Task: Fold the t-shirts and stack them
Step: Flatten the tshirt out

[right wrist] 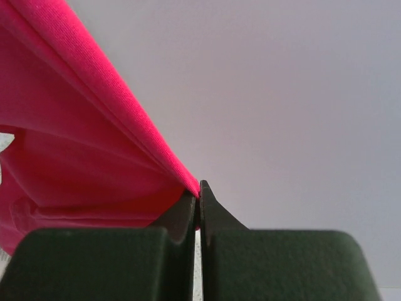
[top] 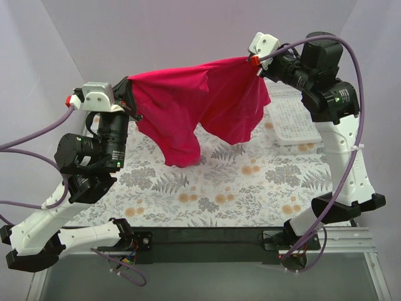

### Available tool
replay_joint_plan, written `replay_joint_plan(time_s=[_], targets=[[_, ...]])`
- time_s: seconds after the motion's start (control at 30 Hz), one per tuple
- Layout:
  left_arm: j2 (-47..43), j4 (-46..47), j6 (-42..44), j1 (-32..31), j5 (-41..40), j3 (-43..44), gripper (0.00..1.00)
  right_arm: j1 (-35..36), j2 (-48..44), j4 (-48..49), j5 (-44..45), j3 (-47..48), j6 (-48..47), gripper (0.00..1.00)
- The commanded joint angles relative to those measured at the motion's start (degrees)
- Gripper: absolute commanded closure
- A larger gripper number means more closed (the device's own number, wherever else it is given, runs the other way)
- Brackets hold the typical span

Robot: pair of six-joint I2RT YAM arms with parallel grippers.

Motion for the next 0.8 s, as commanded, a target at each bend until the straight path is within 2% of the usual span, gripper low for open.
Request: replay_joint_plan(time_s=[0.0,0.17,0.27,0.47,0.63,0.77], targets=[[0.73,6.58,7.33,0.33,-1.2,2.86,1.0,-0.75,-0.88,2.73,3.17,1.8,-0.04,0.99],[-1.2,7.11,6.64,0.33,-1.81,-0.46,1.0,-0.75,-7.2,2.38,0.27,-9.96,-3.47,0.99],[-2.61,7.2,5.93,0.33,-2.43,-2.58,1.0,-0.83,-9.49,2.03,0.17,-11.3,-3.91,0.99],[-5.16,6.23,4.61,0.33,-0.76,-1.71,1.0,-1.45,-10.65,0.09,-1.76,-5.34,-2.51,0.99],[-5.42,2.98,2.68,0.33,6.08,0.67,1.0,-1.45,-10.03,-2.71,-4.48,0.64,-1.37,0.99],[-3.76,7.18,5.93,0.33,5.57,-1.09,1.0,-1.45,-9.16,-2.81,-7.55,-2.24,-0.49,0.99]])
